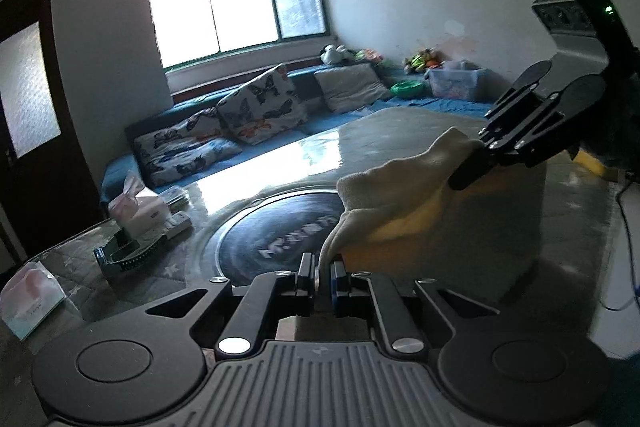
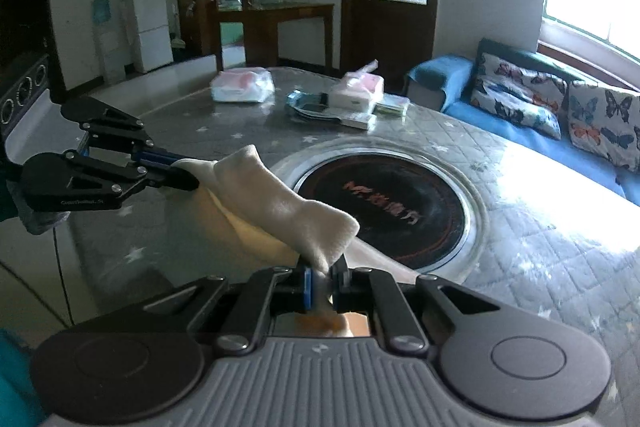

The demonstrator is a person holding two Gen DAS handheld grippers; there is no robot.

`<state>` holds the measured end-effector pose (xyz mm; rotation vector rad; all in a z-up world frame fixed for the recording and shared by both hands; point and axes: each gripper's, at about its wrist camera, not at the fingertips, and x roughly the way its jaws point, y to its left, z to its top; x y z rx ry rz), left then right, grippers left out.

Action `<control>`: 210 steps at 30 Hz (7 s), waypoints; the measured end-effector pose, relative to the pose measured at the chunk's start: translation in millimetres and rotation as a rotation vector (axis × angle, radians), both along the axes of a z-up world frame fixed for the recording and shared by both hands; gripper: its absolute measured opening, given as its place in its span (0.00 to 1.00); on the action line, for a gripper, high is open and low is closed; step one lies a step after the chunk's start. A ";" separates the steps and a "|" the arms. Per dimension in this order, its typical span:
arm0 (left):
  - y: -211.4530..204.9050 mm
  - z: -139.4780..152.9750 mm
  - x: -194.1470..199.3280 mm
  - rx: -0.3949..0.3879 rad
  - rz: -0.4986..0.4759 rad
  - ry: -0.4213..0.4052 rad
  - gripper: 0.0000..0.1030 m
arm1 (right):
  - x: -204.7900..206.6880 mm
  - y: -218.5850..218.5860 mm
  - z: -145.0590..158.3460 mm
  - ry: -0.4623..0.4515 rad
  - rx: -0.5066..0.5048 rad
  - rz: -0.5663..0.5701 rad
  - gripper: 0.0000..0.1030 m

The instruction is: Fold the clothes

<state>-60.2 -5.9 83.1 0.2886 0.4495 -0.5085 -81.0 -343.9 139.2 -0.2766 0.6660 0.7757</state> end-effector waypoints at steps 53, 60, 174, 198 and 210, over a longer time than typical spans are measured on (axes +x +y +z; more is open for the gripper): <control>-51.3 -60.4 32.5 -0.093 -0.043 0.308 0.18 | 68.1 -48.9 -89.1 0.142 0.050 -0.377 0.05; -44.0 -62.0 14.8 -0.131 -0.093 0.343 0.18 | 47.8 -44.0 -87.9 0.104 -0.064 -0.381 0.05; 13.3 -59.4 8.0 -0.073 0.218 0.228 0.23 | -42.5 4.7 -62.9 0.045 -0.043 -0.113 0.23; -44.6 -40.6 14.6 -0.090 0.041 0.216 0.23 | -10.8 -26.1 -66.7 0.057 -0.040 -0.208 0.22; -80.8 -50.2 15.8 -0.106 -0.067 0.260 0.24 | 49.8 0.3 -71.5 0.042 -0.040 -0.222 0.22</control>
